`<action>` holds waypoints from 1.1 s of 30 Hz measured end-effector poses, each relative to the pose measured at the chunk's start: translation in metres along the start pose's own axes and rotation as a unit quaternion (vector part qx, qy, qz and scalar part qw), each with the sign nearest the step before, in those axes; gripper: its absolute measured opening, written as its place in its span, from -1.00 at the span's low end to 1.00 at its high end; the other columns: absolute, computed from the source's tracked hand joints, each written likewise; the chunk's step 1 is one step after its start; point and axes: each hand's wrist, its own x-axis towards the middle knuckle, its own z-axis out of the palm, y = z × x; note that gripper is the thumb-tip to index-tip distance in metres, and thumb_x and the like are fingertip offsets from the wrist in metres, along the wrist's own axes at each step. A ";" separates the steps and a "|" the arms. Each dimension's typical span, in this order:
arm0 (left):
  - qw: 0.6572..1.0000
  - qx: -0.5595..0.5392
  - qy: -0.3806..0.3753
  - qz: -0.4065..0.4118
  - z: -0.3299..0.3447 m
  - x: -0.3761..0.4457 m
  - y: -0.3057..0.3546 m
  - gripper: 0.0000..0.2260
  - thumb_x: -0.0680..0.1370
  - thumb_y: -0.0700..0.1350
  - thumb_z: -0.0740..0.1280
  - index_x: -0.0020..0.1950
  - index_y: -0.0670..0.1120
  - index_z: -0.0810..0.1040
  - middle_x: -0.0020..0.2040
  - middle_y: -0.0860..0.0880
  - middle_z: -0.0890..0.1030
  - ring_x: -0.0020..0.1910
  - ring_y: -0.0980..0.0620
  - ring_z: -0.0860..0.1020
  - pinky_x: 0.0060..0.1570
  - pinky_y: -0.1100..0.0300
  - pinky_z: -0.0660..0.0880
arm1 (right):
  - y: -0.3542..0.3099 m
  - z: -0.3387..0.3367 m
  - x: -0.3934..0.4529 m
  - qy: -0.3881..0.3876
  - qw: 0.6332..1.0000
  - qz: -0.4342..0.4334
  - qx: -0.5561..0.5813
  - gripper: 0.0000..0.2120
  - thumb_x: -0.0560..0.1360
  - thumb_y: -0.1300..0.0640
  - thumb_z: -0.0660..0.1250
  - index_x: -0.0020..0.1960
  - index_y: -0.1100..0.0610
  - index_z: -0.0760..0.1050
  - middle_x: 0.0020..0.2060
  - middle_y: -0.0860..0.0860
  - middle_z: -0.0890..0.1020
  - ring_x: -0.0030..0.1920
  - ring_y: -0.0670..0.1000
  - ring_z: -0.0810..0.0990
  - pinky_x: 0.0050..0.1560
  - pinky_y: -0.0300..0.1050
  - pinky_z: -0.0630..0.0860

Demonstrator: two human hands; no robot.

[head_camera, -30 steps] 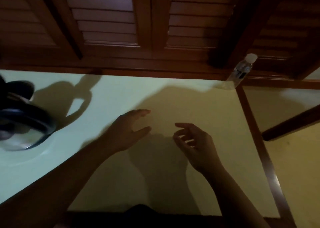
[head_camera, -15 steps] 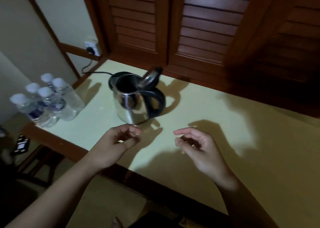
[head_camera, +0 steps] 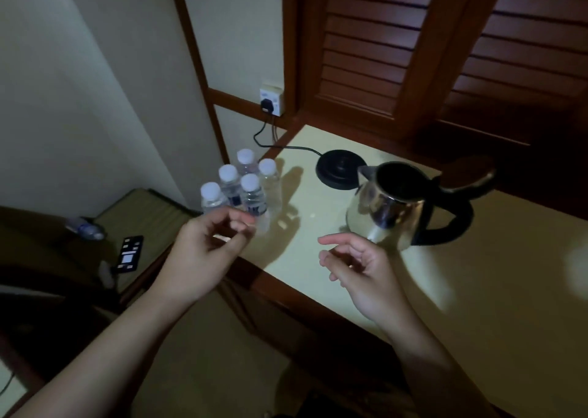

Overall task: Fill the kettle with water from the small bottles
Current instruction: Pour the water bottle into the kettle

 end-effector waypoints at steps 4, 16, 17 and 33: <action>0.991 0.044 0.116 0.046 -0.030 0.016 -0.010 -0.92 0.54 -0.16 0.47 -0.01 -0.09 0.62 -0.13 -0.09 0.64 -0.10 -0.08 0.64 -0.03 0.04 0.60 | -0.001 0.037 0.027 -0.030 0.999 -0.014 0.003 -0.79 0.59 0.20 0.51 0.11 -0.10 0.70 -0.16 0.03 0.72 -0.20 -0.03 0.61 -0.13 -0.04 0.55; 0.995 0.010 0.033 -0.092 -0.056 0.057 -0.088 -0.61 0.33 0.02 0.60 0.12 0.06 0.62 -0.02 0.04 0.72 -0.01 0.03 0.69 0.07 0.05 0.65 | 0.021 0.109 0.073 -0.065 0.995 0.003 -0.072 -0.74 0.56 0.10 0.54 0.22 -0.11 0.67 0.03 -0.17 0.75 -0.05 -0.12 0.71 -0.10 -0.31 0.53; 0.995 0.007 0.021 -0.096 -0.057 0.059 -0.092 -0.62 0.34 0.02 0.60 0.12 0.09 0.62 -0.01 0.07 0.72 -0.01 0.07 0.69 0.08 0.05 0.65 | 0.022 0.113 0.072 -0.062 0.994 0.008 -0.089 -0.74 0.56 0.07 0.53 0.22 -0.13 0.67 0.03 -0.20 0.75 -0.03 -0.13 0.72 -0.07 -0.31 0.55; 0.950 -0.001 -0.301 0.077 -0.042 0.070 -0.099 -0.55 0.45 0.07 0.49 0.32 0.03 0.55 0.18 0.18 0.63 0.19 0.25 0.60 0.07 0.24 0.63 | 0.041 0.151 0.009 0.153 0.976 0.005 -0.157 -0.41 0.50 -0.09 0.58 0.46 -0.15 0.44 0.31 -0.16 0.59 0.25 -0.12 0.62 -0.03 -0.08 0.72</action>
